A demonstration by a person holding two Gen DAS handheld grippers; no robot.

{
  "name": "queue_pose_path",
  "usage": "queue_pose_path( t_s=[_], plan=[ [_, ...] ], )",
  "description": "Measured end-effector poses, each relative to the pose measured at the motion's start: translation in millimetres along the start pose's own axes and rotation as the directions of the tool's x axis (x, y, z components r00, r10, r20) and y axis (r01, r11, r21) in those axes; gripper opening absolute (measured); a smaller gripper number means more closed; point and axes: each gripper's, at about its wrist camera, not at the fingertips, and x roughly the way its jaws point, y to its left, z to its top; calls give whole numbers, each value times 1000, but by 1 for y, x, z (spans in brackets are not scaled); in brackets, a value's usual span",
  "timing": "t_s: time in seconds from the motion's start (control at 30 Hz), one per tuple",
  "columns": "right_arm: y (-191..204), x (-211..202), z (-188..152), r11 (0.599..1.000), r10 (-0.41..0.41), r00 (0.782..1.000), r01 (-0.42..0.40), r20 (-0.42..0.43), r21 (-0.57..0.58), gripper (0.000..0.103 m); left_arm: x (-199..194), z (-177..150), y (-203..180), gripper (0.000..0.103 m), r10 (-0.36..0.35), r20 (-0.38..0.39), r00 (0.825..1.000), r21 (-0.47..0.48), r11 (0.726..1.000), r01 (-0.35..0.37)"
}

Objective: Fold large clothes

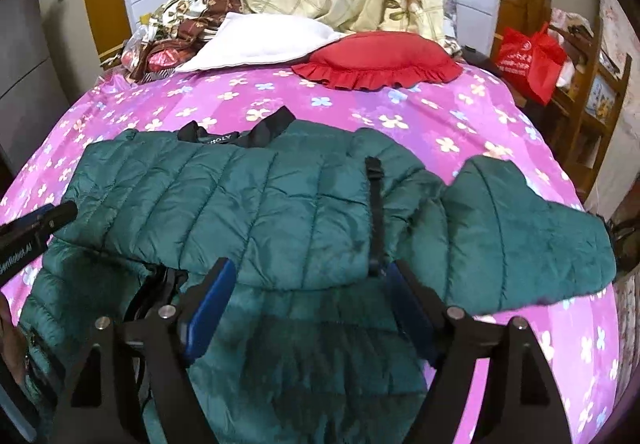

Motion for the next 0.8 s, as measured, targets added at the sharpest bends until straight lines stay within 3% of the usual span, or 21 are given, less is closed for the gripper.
queue_pose_path(
  t_s=[0.33, 0.8],
  plan=[
    [-35, -20, -8, 999, -42, 999, 41, 20, 35, 82, -14, -4, -54, 18, -57, 12, 998, 43, 997, 57],
    [-118, -22, -16, 985, -120, 993, 116, 22, 130, 83, -4, -6, -116, 18, -112, -8, 994, 82, 990, 112]
  ],
)
